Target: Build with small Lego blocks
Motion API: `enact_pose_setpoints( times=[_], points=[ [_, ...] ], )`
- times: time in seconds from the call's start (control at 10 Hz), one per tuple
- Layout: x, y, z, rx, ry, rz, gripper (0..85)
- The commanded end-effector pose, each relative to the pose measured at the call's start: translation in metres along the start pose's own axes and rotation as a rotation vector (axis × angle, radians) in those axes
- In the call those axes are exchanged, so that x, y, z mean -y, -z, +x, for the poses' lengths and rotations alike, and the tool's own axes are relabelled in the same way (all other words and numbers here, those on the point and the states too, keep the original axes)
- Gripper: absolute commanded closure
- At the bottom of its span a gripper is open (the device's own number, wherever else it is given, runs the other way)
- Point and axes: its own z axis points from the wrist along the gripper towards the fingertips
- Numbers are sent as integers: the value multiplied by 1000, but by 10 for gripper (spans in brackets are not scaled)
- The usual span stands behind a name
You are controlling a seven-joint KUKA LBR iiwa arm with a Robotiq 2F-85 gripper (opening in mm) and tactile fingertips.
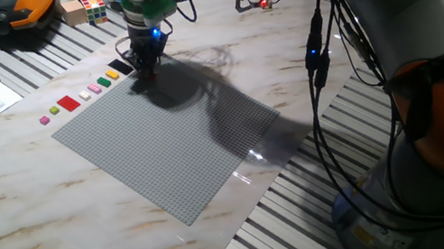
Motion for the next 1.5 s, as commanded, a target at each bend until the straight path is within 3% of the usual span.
enact_pose_setpoints(
  times=[0.0, 0.7, 1.2, 1.4],
  points=[
    [-1, -1, 1, -1, 0, 0, 843],
    [0, 0, -4, -8, 16, 5, 843],
    [0, -1, -3, -14, 19, 10, 837],
    [0, 0, -4, -20, 22, 25, 747]
  ],
)
